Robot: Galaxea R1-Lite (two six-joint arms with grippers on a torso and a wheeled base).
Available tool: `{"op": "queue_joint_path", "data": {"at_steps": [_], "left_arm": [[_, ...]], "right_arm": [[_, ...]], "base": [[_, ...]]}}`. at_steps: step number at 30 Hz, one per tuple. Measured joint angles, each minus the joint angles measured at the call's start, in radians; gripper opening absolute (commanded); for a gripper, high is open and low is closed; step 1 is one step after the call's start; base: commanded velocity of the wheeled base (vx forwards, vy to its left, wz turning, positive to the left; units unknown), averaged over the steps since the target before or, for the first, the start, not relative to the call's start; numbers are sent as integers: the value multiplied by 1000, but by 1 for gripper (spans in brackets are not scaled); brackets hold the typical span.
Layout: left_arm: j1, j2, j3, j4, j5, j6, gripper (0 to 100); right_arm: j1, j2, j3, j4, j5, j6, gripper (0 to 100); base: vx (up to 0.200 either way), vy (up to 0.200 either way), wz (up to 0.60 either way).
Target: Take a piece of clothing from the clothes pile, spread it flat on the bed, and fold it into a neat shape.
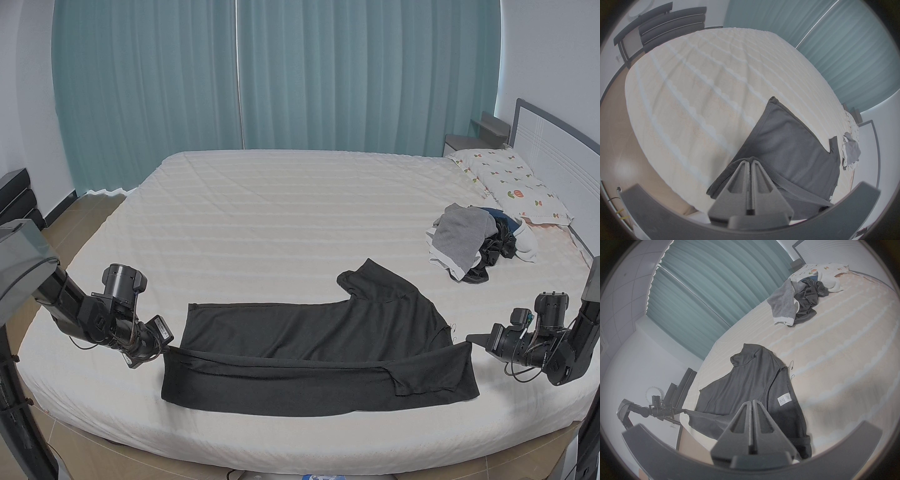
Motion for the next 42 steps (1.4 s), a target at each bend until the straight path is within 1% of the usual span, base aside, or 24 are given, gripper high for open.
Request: {"op": "queue_joint_path", "data": {"at_steps": [4,12,16,20,24,32,33,34,42], "left_arm": [[-3,62,-12,-39,13,-15,0],[-7,146,-50,-55,31,-36,0],[-12,183,-67,-108,44,-73,0],[-17,213,-73,-144,69,-82,0],[-20,233,-75,-157,81,-83,0],[-31,253,-76,-158,89,-82,0],[-31,253,-76,-158,89,-82,100],[-32,254,-76,-158,89,-83,100],[-32,253,-75,-159,91,-99,100]], "right_arm": [[0,40,-31,-1,0,4,0],[7,123,-85,-3,-3,10,0],[10,161,-109,-3,-17,11,0],[11,200,-134,-7,-21,13,0],[13,230,-148,-36,-24,20,0],[24,281,-156,-100,-56,60,0],[26,285,-156,-100,-57,61,0],[28,289,-156,-100,-57,62,100],[32,293,-146,-116,-57,69,100]], "base": [[0,0,0],[0,0,0],[0,0,0],[0,0,0],[0,0,0],[0,0,0],[0,0,0],[0,0,0],[0,0,0]]}}
